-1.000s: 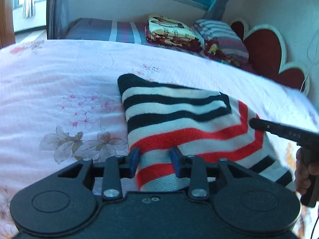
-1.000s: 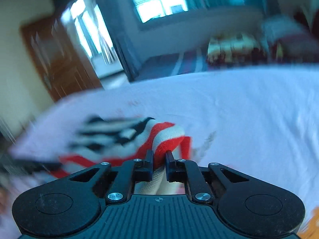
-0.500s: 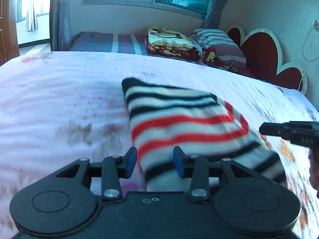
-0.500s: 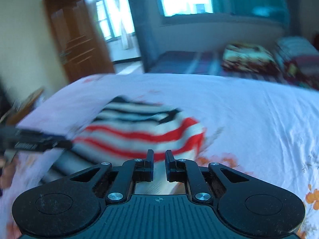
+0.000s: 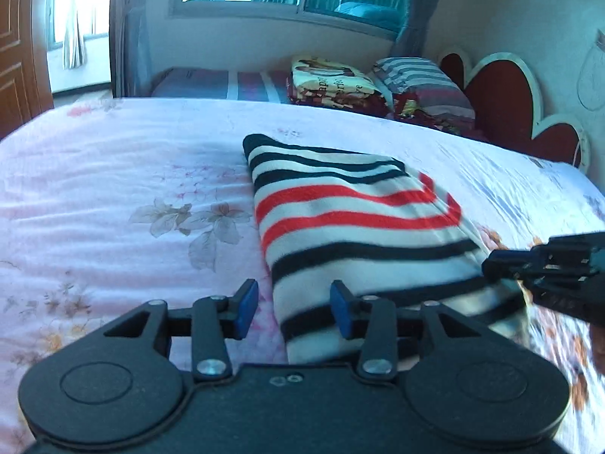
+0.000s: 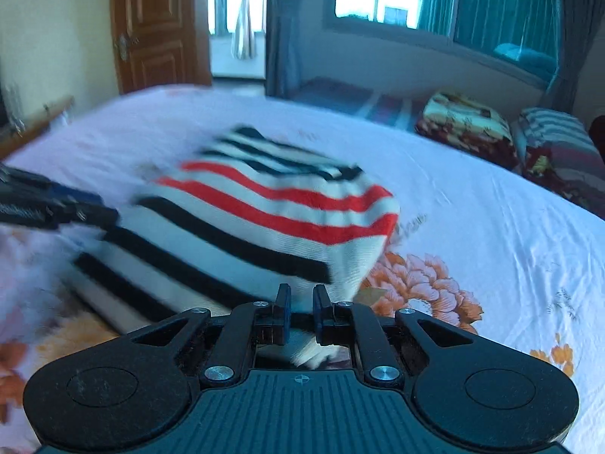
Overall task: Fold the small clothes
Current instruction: 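Release the folded sweater and pull both grippers back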
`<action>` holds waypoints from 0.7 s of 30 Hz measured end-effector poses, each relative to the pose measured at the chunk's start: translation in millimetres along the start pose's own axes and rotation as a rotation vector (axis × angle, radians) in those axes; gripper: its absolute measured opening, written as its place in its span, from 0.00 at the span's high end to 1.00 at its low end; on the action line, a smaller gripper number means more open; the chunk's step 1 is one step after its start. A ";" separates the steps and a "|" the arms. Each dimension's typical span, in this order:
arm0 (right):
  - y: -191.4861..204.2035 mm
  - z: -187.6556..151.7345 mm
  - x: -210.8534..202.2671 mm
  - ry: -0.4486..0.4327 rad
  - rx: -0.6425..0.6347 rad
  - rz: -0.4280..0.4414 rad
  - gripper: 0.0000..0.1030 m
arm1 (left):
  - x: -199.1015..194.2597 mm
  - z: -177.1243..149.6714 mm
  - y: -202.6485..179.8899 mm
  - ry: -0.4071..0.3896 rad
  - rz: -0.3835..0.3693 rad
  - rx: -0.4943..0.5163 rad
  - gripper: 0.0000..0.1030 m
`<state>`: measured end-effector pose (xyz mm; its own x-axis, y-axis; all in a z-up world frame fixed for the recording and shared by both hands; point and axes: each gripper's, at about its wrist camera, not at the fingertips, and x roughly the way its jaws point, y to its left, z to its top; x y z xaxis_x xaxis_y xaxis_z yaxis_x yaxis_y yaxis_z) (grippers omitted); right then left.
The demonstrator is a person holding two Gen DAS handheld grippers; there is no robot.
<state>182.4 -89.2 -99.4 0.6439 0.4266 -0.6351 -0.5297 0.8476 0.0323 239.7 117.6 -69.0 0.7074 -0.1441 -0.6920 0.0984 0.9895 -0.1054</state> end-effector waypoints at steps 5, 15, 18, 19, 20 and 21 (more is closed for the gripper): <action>13.5 -22.3 0.0 0.089 -0.057 -0.028 0.89 | 0.2 -31.1 1.0 0.056 0.006 -0.014 0.59; 8.4 -22.8 -24.0 0.063 0.074 -0.057 0.74 | -34.8 -32.1 -10.5 0.007 0.071 -0.011 0.23; 12.4 -27.6 -78.6 -0.055 0.146 -0.091 0.04 | -83.2 -39.3 -28.0 -0.097 0.131 0.018 0.19; 14.4 -29.6 -95.2 -0.081 0.161 -0.085 0.04 | -96.1 -41.9 -33.0 -0.108 0.132 0.020 0.18; 16.9 -32.4 -110.4 -0.087 0.180 -0.087 0.04 | -110.0 -45.5 -37.7 -0.125 0.135 0.013 0.17; 19.9 -35.8 -125.5 -0.096 0.201 -0.092 0.04 | -123.8 -49.8 -42.9 -0.134 0.140 0.006 0.15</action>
<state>71.3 -137.2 -46.6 0.7391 0.3645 -0.5664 -0.3517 0.9260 0.1370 113.0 92.7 -14.3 0.8015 -0.0034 -0.5979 -0.0037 0.9999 -0.0106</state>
